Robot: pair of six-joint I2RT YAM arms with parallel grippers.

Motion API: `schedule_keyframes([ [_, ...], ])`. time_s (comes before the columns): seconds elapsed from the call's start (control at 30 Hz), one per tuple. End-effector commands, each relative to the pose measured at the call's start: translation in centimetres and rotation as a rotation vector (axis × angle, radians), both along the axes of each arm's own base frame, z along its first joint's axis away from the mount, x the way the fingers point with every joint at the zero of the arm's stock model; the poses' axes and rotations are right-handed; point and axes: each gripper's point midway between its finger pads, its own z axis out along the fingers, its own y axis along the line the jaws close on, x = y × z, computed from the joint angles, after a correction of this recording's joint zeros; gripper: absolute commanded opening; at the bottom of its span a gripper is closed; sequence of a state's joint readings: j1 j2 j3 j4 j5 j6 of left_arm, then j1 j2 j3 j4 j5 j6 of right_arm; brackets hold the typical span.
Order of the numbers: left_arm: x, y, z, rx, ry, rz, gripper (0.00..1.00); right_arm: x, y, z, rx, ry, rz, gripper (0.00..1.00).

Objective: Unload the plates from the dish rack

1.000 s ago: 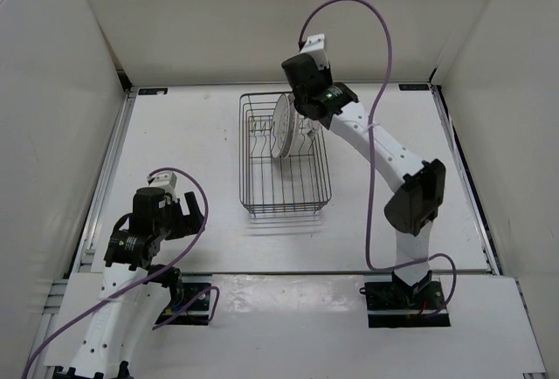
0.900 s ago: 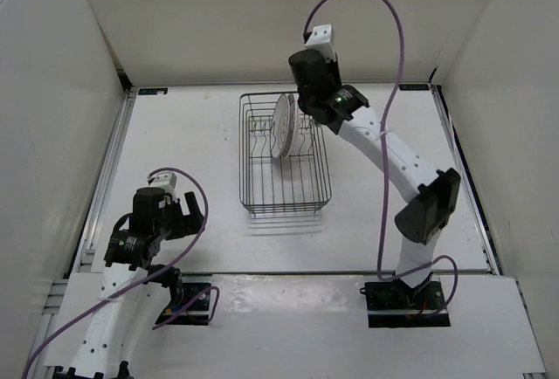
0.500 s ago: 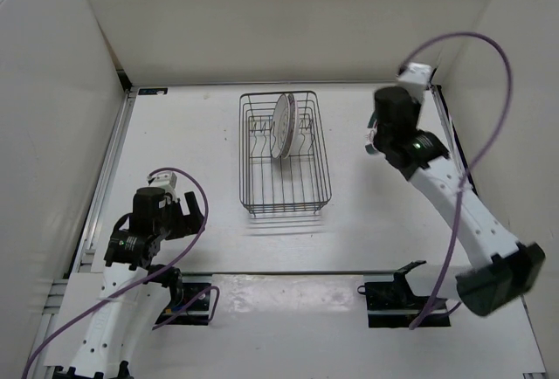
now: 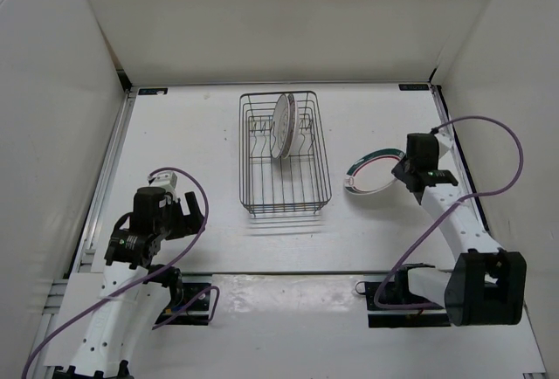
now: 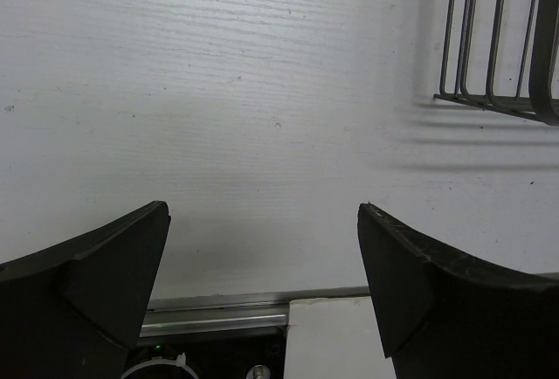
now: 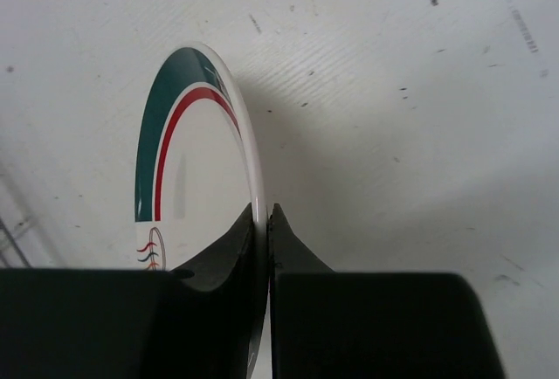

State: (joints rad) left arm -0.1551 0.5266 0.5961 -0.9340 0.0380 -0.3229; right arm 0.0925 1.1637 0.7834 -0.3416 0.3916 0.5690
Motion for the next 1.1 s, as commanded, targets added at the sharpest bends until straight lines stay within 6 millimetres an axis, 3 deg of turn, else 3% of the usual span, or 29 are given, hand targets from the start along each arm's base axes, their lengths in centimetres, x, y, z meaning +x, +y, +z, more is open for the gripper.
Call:
schedule_keyframes([
  [0.0, 0.1, -0.3, 0.0, -0.01, -0.006, -0.009, 1.0, 0.8, 1.1, -1.9, 0.173, -0.047, 0.003, 0.0],
  [0.1, 0.0, -0.2, -0.1, -0.008, -0.001, -0.01, 1.0, 0.3, 1.2, -3.8, 0.202, 0.005, -0.014, 0.0],
  [0.13, 0.0, -0.3, -0.1, -0.008, -0.008, -0.013, 1.0, 0.1, -0.3, -4.7, 0.203, 0.032, -0.064, 0.0],
  [0.27, 0.0, -0.3, 0.2, -0.013, -0.025, -0.011, 1.0, -1.3, -0.9, -7.8, 0.223, 0.152, -0.104, 0.0],
  [0.4, 0.1, -0.3, -0.1, -0.012, -0.008, -0.012, 1.0, -1.9, -0.9, -8.7, 0.256, 0.183, -0.11, 0.0],
  [0.43, 0.0, -0.4, 0.0, -0.014, -0.01, -0.016, 1.0, -2.0, -0.8, -9.0, 0.264, 0.195, -0.108, 0.05],
  [0.57, 0.0, -0.3, -0.1, -0.012, -0.008, -0.012, 1.0, -2.3, -0.7, -9.4, 0.279, 0.221, -0.105, 0.05],
  [0.87, 0.0, -0.3, -0.1, -0.011, -0.005, -0.012, 1.0, -3.4, -0.7, -11.1, 0.27, 0.327, -0.098, 0.18],
  [1.07, -0.1, -0.3, -0.3, -0.009, 0.004, -0.01, 1.0, -4.1, -0.7, -12.1, 0.271, 0.368, -0.112, 0.22],
])
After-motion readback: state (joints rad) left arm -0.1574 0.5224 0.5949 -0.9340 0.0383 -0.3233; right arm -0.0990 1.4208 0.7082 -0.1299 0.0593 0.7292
